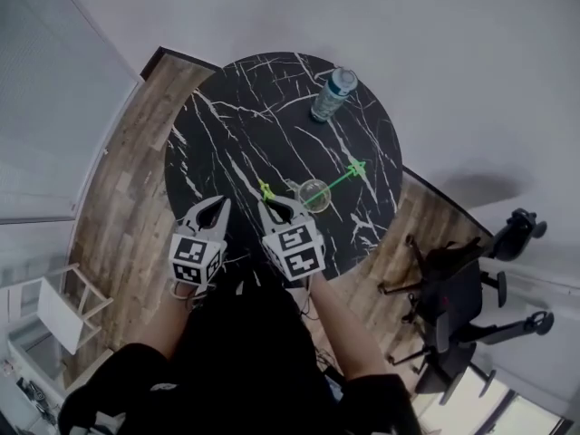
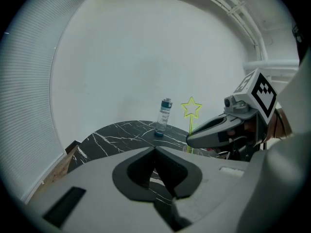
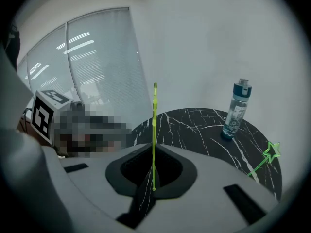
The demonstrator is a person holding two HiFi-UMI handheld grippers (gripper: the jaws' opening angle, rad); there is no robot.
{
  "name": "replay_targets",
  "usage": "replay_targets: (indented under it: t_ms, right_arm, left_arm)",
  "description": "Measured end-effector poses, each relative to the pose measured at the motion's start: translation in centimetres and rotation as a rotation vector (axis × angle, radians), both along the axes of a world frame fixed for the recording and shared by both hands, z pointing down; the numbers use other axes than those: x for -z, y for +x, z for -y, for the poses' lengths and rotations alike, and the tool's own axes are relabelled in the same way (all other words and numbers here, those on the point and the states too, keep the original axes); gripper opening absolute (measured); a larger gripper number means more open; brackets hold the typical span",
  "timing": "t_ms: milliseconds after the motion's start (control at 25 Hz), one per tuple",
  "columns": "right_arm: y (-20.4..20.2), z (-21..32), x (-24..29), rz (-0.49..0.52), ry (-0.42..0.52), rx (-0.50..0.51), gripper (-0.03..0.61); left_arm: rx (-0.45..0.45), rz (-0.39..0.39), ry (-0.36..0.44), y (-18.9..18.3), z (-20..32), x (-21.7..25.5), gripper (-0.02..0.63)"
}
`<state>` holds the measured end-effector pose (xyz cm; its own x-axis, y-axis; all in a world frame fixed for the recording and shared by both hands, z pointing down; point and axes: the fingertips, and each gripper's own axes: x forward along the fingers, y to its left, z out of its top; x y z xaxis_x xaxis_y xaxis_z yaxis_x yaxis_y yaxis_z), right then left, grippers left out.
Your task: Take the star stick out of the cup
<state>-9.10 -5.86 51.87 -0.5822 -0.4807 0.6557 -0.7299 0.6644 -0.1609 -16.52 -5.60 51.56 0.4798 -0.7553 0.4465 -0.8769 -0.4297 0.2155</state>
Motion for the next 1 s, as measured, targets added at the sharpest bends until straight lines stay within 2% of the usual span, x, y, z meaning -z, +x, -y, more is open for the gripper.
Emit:
replay_targets:
  t_ms: [520,1000]
  right_arm:
    - [-1.1,-0.6,-6.9,-0.087,-0.138,0.071,0.006]
    - [-2.3,0.6,-11.9,-0.127,-0.181,0.074,0.006]
  left_arm:
    - [0.063,0.012,-0.107,-2.3,-1.6,-4.9,-0.002]
    - [0.082,0.023,-0.195,-3.3,-1.9,-9.4,-0.002]
